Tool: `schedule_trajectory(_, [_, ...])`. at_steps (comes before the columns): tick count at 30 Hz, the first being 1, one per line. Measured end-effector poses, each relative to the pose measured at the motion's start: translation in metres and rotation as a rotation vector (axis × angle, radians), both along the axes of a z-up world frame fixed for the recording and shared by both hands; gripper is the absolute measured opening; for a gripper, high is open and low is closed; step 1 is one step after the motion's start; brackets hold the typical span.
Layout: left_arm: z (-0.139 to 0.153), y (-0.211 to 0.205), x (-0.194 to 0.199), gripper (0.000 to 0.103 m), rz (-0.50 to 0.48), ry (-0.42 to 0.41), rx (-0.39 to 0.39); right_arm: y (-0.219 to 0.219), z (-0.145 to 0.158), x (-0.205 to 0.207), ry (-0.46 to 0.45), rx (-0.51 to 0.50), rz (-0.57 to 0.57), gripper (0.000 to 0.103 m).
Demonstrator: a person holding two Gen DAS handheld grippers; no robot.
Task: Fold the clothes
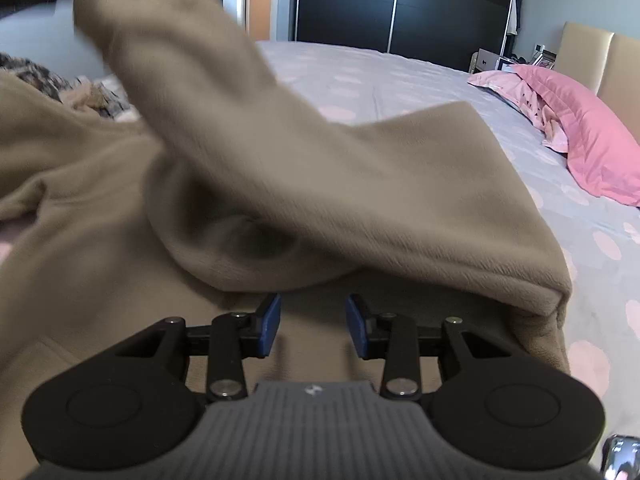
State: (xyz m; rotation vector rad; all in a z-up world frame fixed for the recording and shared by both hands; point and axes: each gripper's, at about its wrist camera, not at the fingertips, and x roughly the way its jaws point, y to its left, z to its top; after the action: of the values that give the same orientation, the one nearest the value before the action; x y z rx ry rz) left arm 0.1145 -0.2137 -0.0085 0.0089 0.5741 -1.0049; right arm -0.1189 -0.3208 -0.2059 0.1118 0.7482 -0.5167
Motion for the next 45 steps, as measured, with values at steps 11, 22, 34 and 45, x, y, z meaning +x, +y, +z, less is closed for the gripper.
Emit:
schedule_trajectory(11, [-0.008,-0.006,0.051,0.006,0.069,-0.038,0.171,-0.098,-0.015,-0.016,0.09,-0.098,-0.375,0.0])
schedule_trajectory(22, [-0.13,0.016,0.097,0.006,0.169,0.129,0.393,-0.084,-0.021,-0.013,0.15,-0.026,-0.277,0.017])
schedule_trajectory(34, [-0.139,-0.001,0.098,0.007,0.122,0.101,0.513,-0.07,0.059,-0.031,0.045,0.046,-0.181,0.03])
schedule_trajectory(45, [-0.158,-0.035,0.103,0.007,0.049,0.084,0.735,-0.199,0.106,0.067,0.06,0.16,-0.203,0.035])
